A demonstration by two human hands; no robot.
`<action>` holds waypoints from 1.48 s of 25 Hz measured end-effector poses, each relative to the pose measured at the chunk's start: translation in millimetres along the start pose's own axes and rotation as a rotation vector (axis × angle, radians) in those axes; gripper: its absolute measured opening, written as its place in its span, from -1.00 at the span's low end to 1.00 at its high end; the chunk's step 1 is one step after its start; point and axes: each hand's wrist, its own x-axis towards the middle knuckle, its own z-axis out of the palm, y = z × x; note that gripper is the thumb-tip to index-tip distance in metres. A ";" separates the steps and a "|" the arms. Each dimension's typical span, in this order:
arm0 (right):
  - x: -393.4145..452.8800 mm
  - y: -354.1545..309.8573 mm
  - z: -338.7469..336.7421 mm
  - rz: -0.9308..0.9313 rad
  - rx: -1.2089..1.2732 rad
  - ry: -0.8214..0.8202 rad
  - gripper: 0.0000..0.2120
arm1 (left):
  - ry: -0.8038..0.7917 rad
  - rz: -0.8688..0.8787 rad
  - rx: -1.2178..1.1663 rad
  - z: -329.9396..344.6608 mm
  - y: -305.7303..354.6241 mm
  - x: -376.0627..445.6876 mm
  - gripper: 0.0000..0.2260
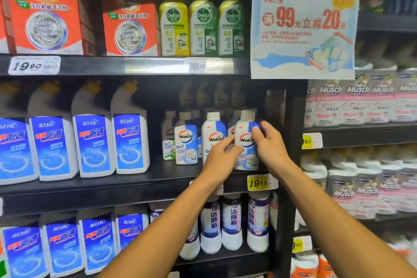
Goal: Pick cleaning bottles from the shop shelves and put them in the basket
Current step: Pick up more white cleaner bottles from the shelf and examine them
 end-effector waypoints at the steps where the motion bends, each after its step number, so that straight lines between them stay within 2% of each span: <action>1: 1.5 3.1 0.6 -0.002 0.002 -0.003 -0.86 | -0.006 0.011 -0.011 1.3 -2.9 1.0 -0.68; 4: 5.6 6.4 1.1 -0.001 0.007 -0.005 -0.83 | -0.026 -0.002 -0.022 5.4 -8.9 2.4 -0.67; 6: 5.0 8.4 -0.5 0.001 0.009 -0.011 -0.89 | -0.052 0.010 -0.024 7.3 -11.4 1.1 -0.68; 7: 2.6 11.6 -0.9 0.002 0.012 -0.023 -0.85 | -0.064 0.022 -0.023 8.1 -13.3 -0.6 -0.67; 10: -13.9 28.1 -0.4 0.015 0.027 -0.042 -0.50 | -0.068 0.021 -0.002 9.3 -18.2 -7.7 -0.62; 11: -18.6 32.5 0.3 0.005 0.020 -0.029 -0.46 | -0.079 0.023 0.001 10.4 -20.0 -8.6 -0.64; 17: -12.9 36.2 7.8 0.001 -0.046 0.040 -0.41 | -0.088 0.021 0.002 16.8 -15.2 -3.0 -0.60; 20: -10.4 36.5 9.5 -0.008 -0.088 0.062 -0.41 | -0.096 0.012 0.023 12.5 -10.6 -8.9 -0.68; 23: -11.9 33.5 6.4 -0.027 -0.139 0.082 -0.42 | -0.113 0.032 0.016 0.8 -3.7 -22.1 -0.62; 25: -15.6 28.9 4.7 -0.056 -0.137 0.106 -0.41 | -0.033 0.050 -0.015 -17.0 -6.2 -29.0 -0.57; 28: -22.1 16.3 8.3 -0.175 -0.148 0.199 -0.41 | 0.194 0.132 -0.019 -54.5 -7.8 -36.5 -0.75; 30: -23.5 11.3 12.4 -0.223 -0.193 0.243 -0.42 | 0.337 0.135 0.034 -73.9 -12.1 -32.9 -0.73; 31: -23.8 10.5 14.8 -0.194 -0.206 0.237 -0.40 | 0.355 0.111 0.064 -79.5 -15.6 -30.1 -0.70; 34: -27.0 16.0 18.2 -0.029 -0.196 0.176 -0.36 | 0.204 -0.007 0.239 -72.7 -24.3 -19.0 -0.52; 37: -29.9 21.4 18.3 0.015 -0.210 0.152 -0.41 | 0.090 0.017 0.343 -56.1 -31.2 -9.8 -0.60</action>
